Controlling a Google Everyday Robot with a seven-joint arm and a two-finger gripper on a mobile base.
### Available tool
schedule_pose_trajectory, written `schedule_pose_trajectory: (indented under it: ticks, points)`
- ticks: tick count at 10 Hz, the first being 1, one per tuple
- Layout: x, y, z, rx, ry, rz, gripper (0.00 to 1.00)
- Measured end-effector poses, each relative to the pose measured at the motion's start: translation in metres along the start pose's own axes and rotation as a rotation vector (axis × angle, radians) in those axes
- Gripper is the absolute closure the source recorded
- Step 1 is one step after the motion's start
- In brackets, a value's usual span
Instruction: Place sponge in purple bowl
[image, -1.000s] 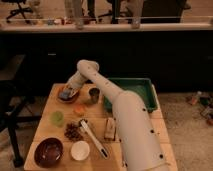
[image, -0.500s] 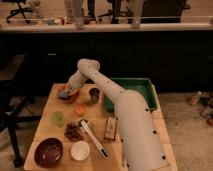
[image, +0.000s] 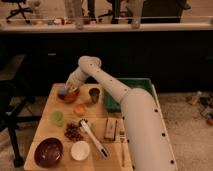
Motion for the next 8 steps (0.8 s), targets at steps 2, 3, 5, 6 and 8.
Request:
schedule_pose_trajectory:
  ticks: [2,3,5,6,8]
  points:
    - [-0.017,-0.005,-0.018,0.007,-0.003,-0.056,1.00]
    - [-0.030,-0.006,-0.027,0.006,-0.011,-0.083,1.00]
    - [-0.051,-0.005,-0.039,0.000,-0.032,-0.121,1.00]
    - [-0.062,-0.003,-0.043,-0.005,-0.046,-0.140,1.00]
    - [-0.084,0.004,-0.055,-0.009,-0.071,-0.163,1.00]
